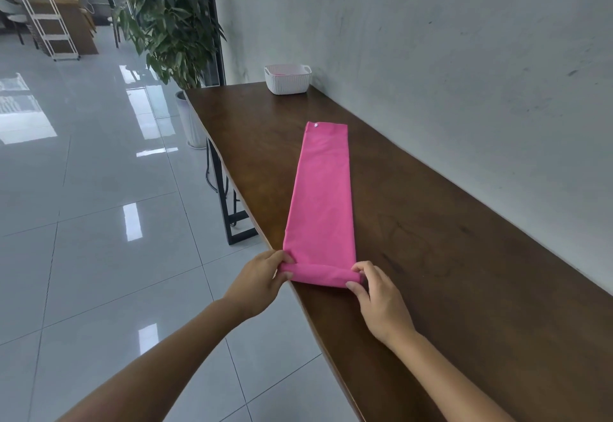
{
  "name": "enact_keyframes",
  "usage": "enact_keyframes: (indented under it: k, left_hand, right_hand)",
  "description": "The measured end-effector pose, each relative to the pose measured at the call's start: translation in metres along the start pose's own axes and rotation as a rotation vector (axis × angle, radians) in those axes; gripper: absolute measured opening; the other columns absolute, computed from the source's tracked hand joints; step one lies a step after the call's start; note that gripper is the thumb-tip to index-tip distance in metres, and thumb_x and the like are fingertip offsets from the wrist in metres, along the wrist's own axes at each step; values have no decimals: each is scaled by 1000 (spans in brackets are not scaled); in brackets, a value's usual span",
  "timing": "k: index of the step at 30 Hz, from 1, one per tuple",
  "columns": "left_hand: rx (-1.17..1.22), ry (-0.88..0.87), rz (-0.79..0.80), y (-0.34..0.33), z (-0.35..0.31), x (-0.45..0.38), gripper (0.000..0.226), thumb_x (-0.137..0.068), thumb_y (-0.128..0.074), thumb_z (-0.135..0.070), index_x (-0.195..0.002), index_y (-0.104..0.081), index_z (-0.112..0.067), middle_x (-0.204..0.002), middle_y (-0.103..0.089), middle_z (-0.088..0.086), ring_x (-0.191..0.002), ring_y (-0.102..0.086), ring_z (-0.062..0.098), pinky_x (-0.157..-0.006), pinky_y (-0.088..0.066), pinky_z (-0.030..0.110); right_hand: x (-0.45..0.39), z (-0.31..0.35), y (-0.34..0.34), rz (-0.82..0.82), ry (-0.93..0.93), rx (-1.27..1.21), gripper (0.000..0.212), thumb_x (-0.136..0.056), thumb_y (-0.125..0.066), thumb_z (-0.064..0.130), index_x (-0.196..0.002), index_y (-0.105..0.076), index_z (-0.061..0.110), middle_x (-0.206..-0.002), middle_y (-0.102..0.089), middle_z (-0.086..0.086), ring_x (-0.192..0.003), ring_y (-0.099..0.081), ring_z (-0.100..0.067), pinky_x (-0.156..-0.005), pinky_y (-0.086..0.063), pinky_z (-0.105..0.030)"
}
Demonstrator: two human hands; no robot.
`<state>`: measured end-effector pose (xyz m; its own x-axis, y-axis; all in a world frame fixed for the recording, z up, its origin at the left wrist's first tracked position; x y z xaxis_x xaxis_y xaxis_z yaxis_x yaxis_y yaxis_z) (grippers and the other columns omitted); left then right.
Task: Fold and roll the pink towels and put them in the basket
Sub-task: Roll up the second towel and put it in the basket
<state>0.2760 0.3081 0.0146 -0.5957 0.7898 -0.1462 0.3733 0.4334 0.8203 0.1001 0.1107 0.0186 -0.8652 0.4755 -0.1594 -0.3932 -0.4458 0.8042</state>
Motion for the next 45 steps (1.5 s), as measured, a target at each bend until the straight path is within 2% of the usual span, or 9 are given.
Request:
enact_keyframes:
  k: [4,10,15,20,25,28,32,39,45]
  left_hand:
    - [94,89,78,5,0,6,10,-101,-54,-38,-107,-59,-31,-98,-64,-12,-88,-59,7,-78,-53,25]
    - [157,131,-97,6,-7,2,8,-95,-65,-37,-98,-57,-35,-106,-57,-18,-78,-63,9,-71,-56,22]
    - [-94,-54,-180,-2,-14,6,31,-100,-50,-43,-116,-68,-24,-114,-60,-7,-89,-63,11,-80,-53,21]
    - [-264,-122,-106,-10,-2,7,49,-95,-60,-46,-139,-55,-25,-132,-54,-5,-114,-56,16,-92,-55,30]
    - [-258,-139,-97,-7,-7,-4,41,-99,-57,-34,-138,-57,-21,-130,-56,-2,-115,-55,16,-97,-50,28]
    - [-256,-157,-66,-5,-5,-10,37,-101,-52,-36,-134,-59,-21,-127,-58,-3,-111,-55,14,-96,-50,26]
    - [-212,-124,18,-1,-7,-15,32,-103,-46,-38,-127,-58,-21,-119,-58,-5,-99,-48,8,-92,-44,21]
    - [50,105,290,2,-8,-11,30,-105,-38,-46,-104,-51,-19,-101,-56,0,-93,-55,16,-83,-50,32]
    - [559,424,234,-5,-11,-2,33,-99,-51,-51,-112,-50,-21,-110,-62,2,-98,-61,20,-81,-53,27]
  right_hand:
    - [11,1,2,71,-59,-69,18,-101,-48,44,-111,-52,30,-106,-59,14,-93,-57,3,-65,-42,-10]
    - [-5,7,4,168,-194,-37,16,-105,-44,37,-98,-50,24,-96,-61,6,-83,-56,-3,-60,-40,-17]
    - [-22,11,7,219,-323,-63,17,-106,-40,38,-105,-45,22,-94,-58,4,-81,-56,-9,-58,-39,-23]
    - [-34,15,11,150,-376,-6,25,-104,-44,46,-103,-47,21,-89,-59,5,-75,-56,-9,-53,-36,-24]
    - [-23,11,6,-275,102,334,29,-100,-52,41,-86,-61,18,-83,-56,6,-72,-53,-13,-53,-40,-23]
    - [-11,4,-1,-251,260,327,28,-98,-56,39,-101,-70,15,-94,-63,5,-83,-59,-10,-65,-51,-18]
    - [-1,-7,-3,-114,200,302,43,-87,-76,36,-123,-64,14,-116,-62,1,-102,-63,-13,-84,-51,-20]
    - [4,-8,10,58,66,30,26,-100,-54,40,-122,-57,26,-114,-52,16,-101,-55,-1,-75,-41,-8]
    - [0,-13,11,187,-71,-108,17,-103,-49,41,-109,-58,28,-109,-58,12,-99,-58,-3,-73,-47,-18]
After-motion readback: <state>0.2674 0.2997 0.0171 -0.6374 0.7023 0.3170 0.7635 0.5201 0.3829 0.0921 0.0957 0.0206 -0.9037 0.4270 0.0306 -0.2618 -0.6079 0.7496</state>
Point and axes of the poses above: each hand's wrist, its own x-axis away from the middle knuckle, its own y-axis out of the back of the hand, z = x × y, the point moved 2 cm from there along -x, towards the middle knuckle
